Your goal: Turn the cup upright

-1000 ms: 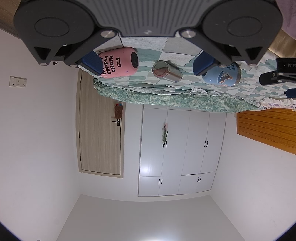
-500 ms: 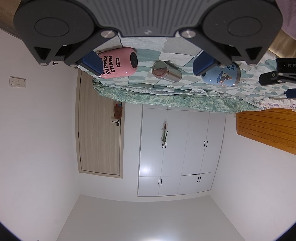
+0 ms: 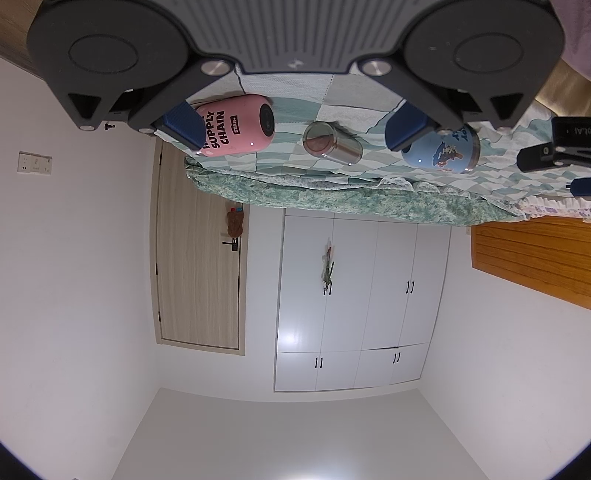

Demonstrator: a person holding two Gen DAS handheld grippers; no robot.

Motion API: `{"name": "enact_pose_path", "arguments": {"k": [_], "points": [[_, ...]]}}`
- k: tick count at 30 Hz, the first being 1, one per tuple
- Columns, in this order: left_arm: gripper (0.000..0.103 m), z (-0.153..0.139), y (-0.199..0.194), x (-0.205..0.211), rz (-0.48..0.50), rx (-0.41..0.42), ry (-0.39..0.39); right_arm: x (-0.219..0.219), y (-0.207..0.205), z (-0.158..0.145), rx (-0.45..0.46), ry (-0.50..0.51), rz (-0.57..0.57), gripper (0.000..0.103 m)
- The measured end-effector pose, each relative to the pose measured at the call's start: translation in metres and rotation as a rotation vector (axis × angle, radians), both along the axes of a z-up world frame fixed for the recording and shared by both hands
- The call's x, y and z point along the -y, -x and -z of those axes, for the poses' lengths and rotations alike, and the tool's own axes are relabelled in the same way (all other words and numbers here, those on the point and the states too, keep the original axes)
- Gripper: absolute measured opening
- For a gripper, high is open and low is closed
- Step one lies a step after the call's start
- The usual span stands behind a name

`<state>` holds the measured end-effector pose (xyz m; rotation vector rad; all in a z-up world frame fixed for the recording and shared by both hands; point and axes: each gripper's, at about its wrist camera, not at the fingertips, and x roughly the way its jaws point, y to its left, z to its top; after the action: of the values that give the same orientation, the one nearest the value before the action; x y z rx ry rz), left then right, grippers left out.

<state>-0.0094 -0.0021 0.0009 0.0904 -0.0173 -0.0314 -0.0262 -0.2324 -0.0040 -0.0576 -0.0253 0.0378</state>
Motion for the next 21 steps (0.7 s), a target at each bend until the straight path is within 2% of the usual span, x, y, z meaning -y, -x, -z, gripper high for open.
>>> {"name": "enact_pose_path", "arguments": {"k": [8, 12, 15, 19, 21], "points": [[0.103, -0.010, -0.008, -0.002, -0.006, -0.027, 0.012, 0.002, -0.003, -0.007, -0.026, -0.007, -0.034, 0.103], [0.103, -0.020, -0.018, -0.008, -0.006, -0.028, -0.006, -0.006, -0.013, -0.011, -0.034, 0.014, -0.068, 0.103], [0.103, -0.030, -0.032, -0.014, 0.028, -0.042, -0.046, -0.014, -0.025, -0.016, -0.039, 0.028, -0.098, 0.103], [0.103, -0.042, -0.061, -0.020, 0.064, -0.078, -0.159, -0.024, -0.051, -0.021, -0.074, 0.023, -0.141, 0.103], [0.103, -0.047, -0.074, -0.024, 0.095, -0.103, -0.191, -0.028, -0.065, -0.023, -0.094, 0.018, -0.154, 0.103]]}}
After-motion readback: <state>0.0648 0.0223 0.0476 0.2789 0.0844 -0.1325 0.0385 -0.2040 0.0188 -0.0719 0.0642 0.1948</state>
